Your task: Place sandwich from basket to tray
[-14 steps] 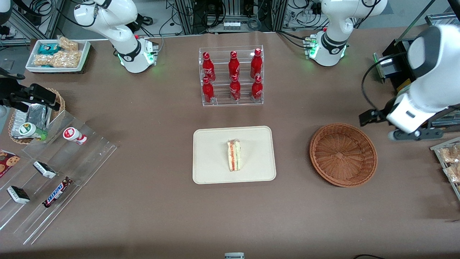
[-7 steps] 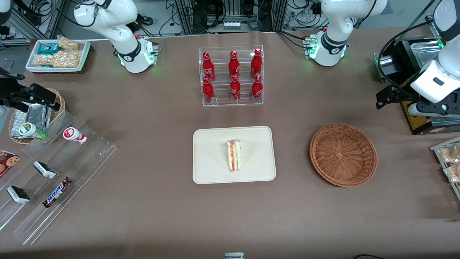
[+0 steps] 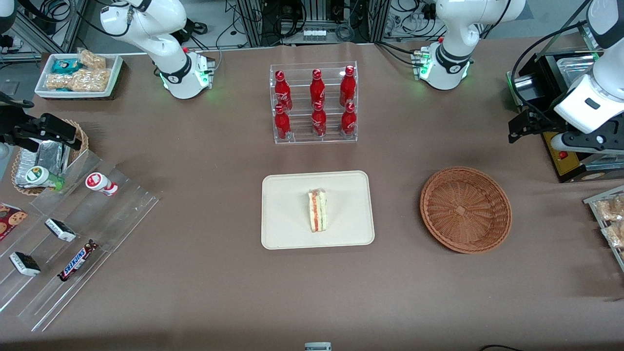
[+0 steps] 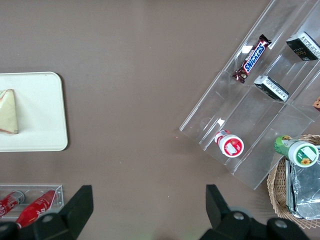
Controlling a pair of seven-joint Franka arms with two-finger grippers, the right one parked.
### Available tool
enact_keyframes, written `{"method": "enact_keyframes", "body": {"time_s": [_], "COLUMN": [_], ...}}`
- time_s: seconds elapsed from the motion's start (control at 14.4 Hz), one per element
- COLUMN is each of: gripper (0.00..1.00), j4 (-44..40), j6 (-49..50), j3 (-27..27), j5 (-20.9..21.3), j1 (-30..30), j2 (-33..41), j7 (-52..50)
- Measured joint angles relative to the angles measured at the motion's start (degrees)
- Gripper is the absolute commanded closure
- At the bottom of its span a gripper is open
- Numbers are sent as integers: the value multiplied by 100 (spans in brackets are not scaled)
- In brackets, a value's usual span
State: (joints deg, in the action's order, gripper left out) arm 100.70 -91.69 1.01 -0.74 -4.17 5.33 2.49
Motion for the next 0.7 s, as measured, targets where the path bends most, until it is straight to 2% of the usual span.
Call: {"method": "enact_keyframes", "body": {"time_s": [0.7], "gripper": [0], "j4": [-23], "j6": [156], "j3": [-234], "j5": [0], "j1": [-3], "j2": [58], "j7": [9]}}
